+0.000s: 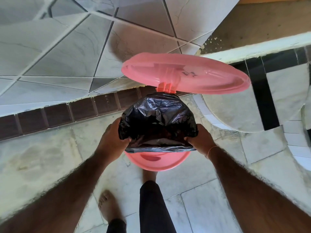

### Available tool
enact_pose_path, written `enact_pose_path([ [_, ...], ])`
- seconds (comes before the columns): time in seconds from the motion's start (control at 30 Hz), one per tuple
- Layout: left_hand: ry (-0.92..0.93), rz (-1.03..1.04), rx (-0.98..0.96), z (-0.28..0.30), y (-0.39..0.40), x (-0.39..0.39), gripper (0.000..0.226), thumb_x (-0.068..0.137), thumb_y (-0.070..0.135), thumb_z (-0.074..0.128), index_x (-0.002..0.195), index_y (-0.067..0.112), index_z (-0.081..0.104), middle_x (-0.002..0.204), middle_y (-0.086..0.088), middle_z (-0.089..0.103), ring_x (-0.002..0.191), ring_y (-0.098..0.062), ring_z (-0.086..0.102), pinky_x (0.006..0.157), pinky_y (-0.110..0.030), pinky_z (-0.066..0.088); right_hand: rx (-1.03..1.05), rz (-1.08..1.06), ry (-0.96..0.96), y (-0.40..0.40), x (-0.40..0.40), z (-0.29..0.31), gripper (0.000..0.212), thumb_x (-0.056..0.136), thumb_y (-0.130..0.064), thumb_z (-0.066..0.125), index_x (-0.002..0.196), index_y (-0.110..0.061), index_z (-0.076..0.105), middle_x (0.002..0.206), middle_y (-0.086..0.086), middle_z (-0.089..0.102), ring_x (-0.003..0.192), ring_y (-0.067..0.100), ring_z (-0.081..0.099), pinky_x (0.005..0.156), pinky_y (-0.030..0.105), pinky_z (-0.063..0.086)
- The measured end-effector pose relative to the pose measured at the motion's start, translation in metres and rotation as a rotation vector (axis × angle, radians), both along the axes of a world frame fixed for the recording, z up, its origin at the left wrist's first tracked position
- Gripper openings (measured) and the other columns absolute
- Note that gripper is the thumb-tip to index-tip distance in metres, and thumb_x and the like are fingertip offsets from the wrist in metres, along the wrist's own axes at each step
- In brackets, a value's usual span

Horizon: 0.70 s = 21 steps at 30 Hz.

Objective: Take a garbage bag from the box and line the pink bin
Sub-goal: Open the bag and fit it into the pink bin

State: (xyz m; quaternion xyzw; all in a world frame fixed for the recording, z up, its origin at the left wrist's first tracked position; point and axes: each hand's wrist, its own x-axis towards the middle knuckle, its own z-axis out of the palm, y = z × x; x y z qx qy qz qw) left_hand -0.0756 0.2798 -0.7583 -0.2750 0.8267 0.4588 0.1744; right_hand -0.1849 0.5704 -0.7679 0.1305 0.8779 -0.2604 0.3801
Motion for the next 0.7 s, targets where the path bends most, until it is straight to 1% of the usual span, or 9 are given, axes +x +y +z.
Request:
enact_pose_path([
  [0.03, 0.0, 0.013, 0.007, -0.001, 0.003, 0.007, 0.076, 0.064, 0.009, 0.071, 0.132, 0.028, 0.042, 0.123, 0.001, 0.057, 0.116, -0.019, 0.05, 0.092, -0.027, 0.037, -0.04, -0.051, -0.002, 0.002, 0.004, 0.001, 0.049, 0.066, -0.02, 0.082, 0.107, -0.015, 0.056, 0.103, 0.008, 0.068, 0.097, 0.027, 0.062, 0.083, 0.037, 0.05],
  [0.1, -0.047, 0.061, 0.004, -0.002, 0.006, 0.019, 0.094, 0.062, 0.008, 0.073, 0.142, 0.03, 0.029, 0.134, -0.003, 0.049, 0.124, -0.02, 0.044, 0.1, -0.028, 0.035, -0.099, -0.113, -0.008, 0.007, 0.011, -0.001, 0.064, 0.053, -0.026, 0.087, 0.108, -0.018, 0.056, 0.103, 0.006, 0.069, 0.099, 0.025, 0.065, 0.09, 0.045, 0.053],
  [0.2, -0.063, 0.002, -0.055, -0.002, 0.01, 0.036, 0.108, 0.061, 0.014, 0.079, 0.148, 0.031, 0.016, 0.144, -0.002, 0.038, 0.13, -0.022, 0.04, 0.107, -0.036, 0.036, -0.154, -0.098, -0.055, 0.013, 0.018, -0.002, 0.079, 0.046, -0.027, 0.092, 0.113, -0.019, 0.053, 0.106, 0.002, 0.068, 0.101, 0.021, 0.065, 0.089, 0.039, 0.054],
  [0.27, -0.035, -0.058, -0.073, -0.002, 0.013, 0.047, 0.115, 0.06, 0.017, 0.08, 0.149, 0.035, 0.01, 0.146, 0.001, 0.033, 0.131, -0.022, 0.038, 0.106, -0.044, 0.038, -0.183, -0.055, -0.07, 0.016, 0.021, -0.002, 0.09, 0.042, -0.028, 0.094, 0.118, -0.02, 0.048, 0.112, 0.0, 0.065, 0.106, 0.021, 0.063, 0.093, 0.039, 0.053],
  [0.4, -0.056, -0.122, -0.056, -0.002, 0.023, 0.068, 0.123, 0.061, 0.02, 0.083, 0.147, 0.044, -0.003, 0.149, 0.001, 0.033, 0.132, -0.02, 0.04, 0.103, -0.045, 0.042, -0.183, 0.006, -0.061, 0.021, 0.03, -0.003, 0.106, 0.037, -0.028, 0.094, 0.128, -0.023, 0.041, 0.121, 0.0, 0.061, 0.113, 0.021, 0.059, 0.101, 0.04, 0.048],
  [0.5, -0.044, -0.13, -0.072, 0.0, 0.029, 0.075, 0.117, 0.068, 0.025, 0.079, 0.147, 0.044, -0.005, 0.152, 0.002, 0.035, 0.135, -0.02, 0.04, 0.105, -0.044, 0.041, -0.22, -0.006, -0.044, 0.023, 0.036, -0.004, 0.113, 0.036, -0.028, 0.094, 0.134, -0.026, 0.038, 0.125, -0.002, 0.06, 0.116, 0.021, 0.058, 0.101, 0.039, 0.048],
  [0.6, -0.048, -0.049, -0.061, 0.003, 0.034, 0.074, 0.104, 0.075, 0.024, 0.071, 0.147, 0.045, -0.001, 0.144, 0.002, 0.047, 0.13, -0.019, 0.046, 0.102, -0.04, 0.044, -0.259, 0.012, -0.04, 0.024, 0.04, -0.004, 0.119, 0.044, -0.019, 0.096, 0.142, -0.029, 0.029, 0.131, -0.005, 0.056, 0.117, 0.018, 0.055, 0.099, 0.031, 0.045],
  [0.63, -0.054, 0.004, -0.036, 0.004, 0.036, 0.073, 0.099, 0.077, 0.021, 0.068, 0.147, 0.044, 0.002, 0.138, 0.001, 0.053, 0.126, -0.019, 0.051, 0.098, -0.038, 0.046, -0.274, 0.021, -0.037, 0.024, 0.041, -0.004, 0.121, 0.046, -0.017, 0.096, 0.144, -0.029, 0.026, 0.132, -0.005, 0.054, 0.118, 0.017, 0.054, 0.098, 0.03, 0.044],
  [0.7, -0.087, 0.137, 0.035, 0.005, 0.041, 0.07, 0.089, 0.082, 0.017, 0.063, 0.147, 0.042, 0.007, 0.124, -0.001, 0.062, 0.113, -0.018, 0.059, 0.082, -0.029, 0.051, -0.297, 0.047, -0.024, 0.025, 0.044, -0.003, 0.125, 0.045, -0.023, 0.096, 0.146, -0.032, 0.023, 0.137, -0.005, 0.052, 0.122, 0.017, 0.053, 0.101, 0.031, 0.045],
])
